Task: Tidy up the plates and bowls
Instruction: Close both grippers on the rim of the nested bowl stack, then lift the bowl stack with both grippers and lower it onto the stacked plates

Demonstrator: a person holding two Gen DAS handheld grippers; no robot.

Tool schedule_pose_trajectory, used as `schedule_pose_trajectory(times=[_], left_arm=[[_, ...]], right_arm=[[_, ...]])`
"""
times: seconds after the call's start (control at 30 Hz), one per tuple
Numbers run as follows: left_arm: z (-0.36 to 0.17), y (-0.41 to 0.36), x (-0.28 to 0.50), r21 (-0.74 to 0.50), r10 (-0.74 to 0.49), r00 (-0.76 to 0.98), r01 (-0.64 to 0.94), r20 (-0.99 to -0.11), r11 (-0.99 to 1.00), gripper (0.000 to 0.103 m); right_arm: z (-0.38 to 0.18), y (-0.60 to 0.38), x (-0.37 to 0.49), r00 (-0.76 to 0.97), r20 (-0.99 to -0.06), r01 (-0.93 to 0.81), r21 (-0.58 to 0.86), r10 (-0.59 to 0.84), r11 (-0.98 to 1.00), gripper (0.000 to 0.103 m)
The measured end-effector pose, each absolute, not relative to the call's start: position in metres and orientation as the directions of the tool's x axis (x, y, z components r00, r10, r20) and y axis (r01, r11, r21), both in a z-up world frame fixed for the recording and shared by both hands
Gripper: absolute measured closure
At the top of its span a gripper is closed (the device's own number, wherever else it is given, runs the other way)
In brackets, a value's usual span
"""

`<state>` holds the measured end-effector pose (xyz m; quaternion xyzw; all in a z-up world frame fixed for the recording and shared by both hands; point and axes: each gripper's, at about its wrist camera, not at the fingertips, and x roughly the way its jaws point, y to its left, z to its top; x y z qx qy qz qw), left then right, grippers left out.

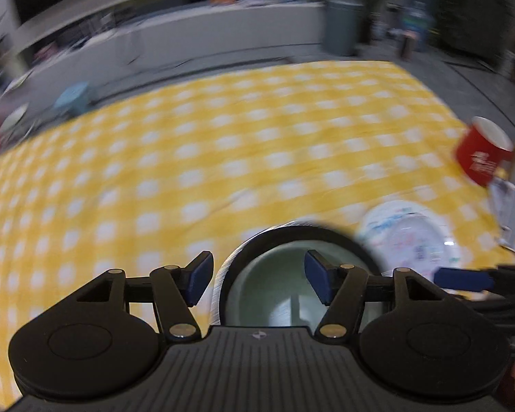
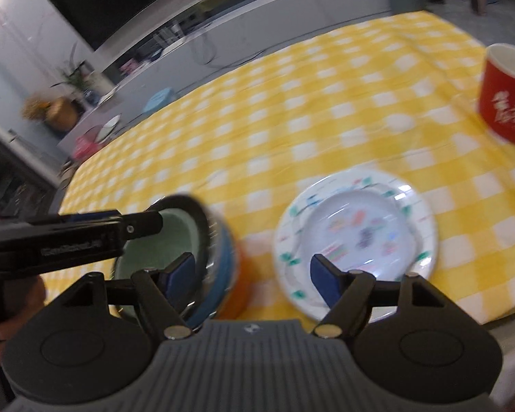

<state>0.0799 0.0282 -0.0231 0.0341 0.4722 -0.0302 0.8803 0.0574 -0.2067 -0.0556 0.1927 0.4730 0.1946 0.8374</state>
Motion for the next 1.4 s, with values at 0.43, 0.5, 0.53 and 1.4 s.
schedule_pose_trajectory(times=[0.43,0.5,0.53,1.4], left_arm=[[-0.076,0.073,0.097,-0.270,-0.276,0.459,0.080,-0.844,0.960,0.028],[-0.081,0.074,0.098,-0.322,-0.331,0.442,0.098,-0.834,0.942,0.028],[-0.084,0.075,0.098,-0.345,-0.354,0.434,0.103,-0.828,0.933,0.027],[-0.105,0.100,0.103,-0.542,-0.481,0.356,-0.091,-0.801,0.835,0.022]], right_arm=[[-0.083,-0.161,0.068,0.385,-0.718,-0.207,0.544,0.579,0.813,0.035],[-0.090,-0.154,0.073,0.371,-0.738,-0.194,0.532,0.564,0.824,0.036],[-0.091,-0.151,0.075,0.373,-0.744,-0.198,0.519,0.554,0.831,0.036],[-0.123,-0.157,0.079,0.398,-0.690,-0.047,0.643,0.605,0.764,0.043]])
